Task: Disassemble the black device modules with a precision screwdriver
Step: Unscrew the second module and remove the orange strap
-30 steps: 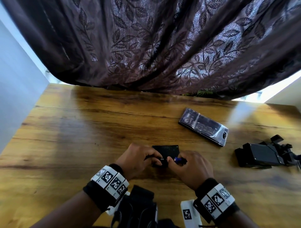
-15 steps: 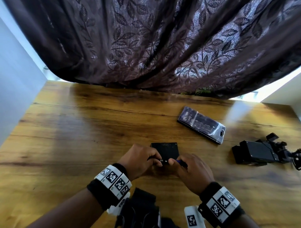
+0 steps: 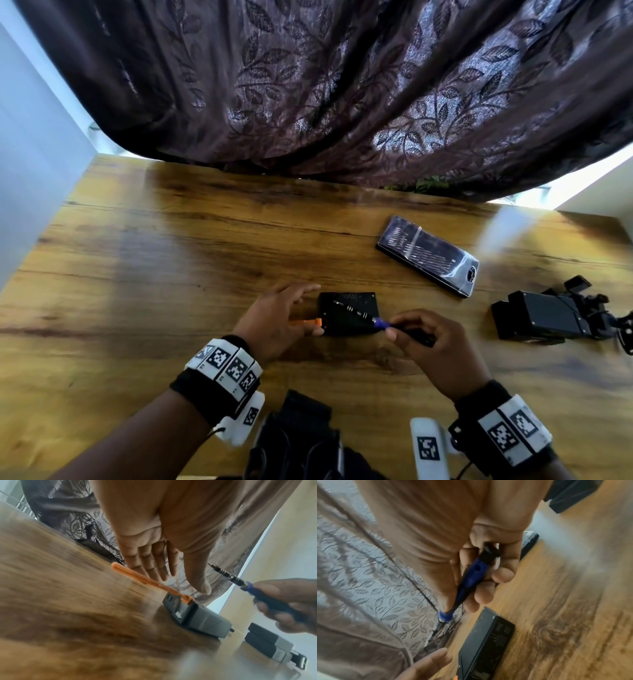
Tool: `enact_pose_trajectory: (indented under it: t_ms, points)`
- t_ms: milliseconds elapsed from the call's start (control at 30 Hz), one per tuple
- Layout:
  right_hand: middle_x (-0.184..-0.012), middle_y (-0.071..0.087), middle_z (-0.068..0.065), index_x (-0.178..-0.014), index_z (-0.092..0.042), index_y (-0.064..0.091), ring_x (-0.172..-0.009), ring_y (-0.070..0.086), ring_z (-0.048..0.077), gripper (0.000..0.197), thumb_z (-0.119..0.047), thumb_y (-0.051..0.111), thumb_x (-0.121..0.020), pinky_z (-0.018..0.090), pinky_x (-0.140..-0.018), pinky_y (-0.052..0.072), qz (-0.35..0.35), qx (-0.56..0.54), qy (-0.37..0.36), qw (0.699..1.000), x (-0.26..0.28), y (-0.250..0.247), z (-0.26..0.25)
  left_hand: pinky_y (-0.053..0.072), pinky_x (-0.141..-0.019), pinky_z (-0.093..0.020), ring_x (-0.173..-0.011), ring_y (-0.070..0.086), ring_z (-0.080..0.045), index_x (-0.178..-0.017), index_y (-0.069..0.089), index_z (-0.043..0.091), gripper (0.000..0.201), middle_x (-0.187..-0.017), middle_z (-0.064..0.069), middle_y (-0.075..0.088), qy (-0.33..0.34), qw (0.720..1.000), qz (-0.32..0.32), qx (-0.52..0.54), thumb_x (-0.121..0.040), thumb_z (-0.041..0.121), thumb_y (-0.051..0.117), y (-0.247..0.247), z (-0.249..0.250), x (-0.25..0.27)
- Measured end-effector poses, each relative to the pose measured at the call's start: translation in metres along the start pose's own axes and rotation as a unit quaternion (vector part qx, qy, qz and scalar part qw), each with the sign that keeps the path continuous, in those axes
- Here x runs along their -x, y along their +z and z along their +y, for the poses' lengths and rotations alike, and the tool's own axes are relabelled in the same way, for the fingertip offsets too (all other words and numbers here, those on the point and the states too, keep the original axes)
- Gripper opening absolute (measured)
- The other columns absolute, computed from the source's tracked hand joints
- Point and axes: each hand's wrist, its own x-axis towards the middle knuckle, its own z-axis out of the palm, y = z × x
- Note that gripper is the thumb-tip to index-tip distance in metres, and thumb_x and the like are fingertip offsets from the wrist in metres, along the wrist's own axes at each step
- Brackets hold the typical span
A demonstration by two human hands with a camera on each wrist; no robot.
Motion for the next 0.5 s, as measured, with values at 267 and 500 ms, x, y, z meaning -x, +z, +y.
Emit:
enact_pose_trajectory:
  t_ms: [267,500]
  points:
    - [-0.088,0.078,-0.004,-0.093,-0.038,0.079,-0.081,0.073,0.023,0.018,-0.028,0.084,-0.079,0.045,-0.075,0.060,0.037,-0.052,-0.012,0.998,0.000,0.008,0.008,0.026,-0.121,-0.049,-0.145,0.017,-0.016,-0.152,0.017,0.061,0.090,-0.158,0.022,0.024,0.005,0.998,-0.045,-0.049,-0.083,0.057,0.074,0.018,-0.014,-0.011]
    - [-0.077,0.075,-0.002,-0.088,-0.032,0.081,-0.065,0.065,0.021,0.018,-0.016,0.084,-0.082,0.034,-0.060,0.051,0.023,-0.039,-0.008,0.999,-0.017,0.016,0.016,0.030,-0.115,-0.041,-0.137,0.023,-0.014,-0.150,0.024,0.062,0.084,-0.154,0.023,0.030,0.010,0.999,-0.025,-0.037,-0.082,0.058,0.074,0.019,-0.020,-0.014]
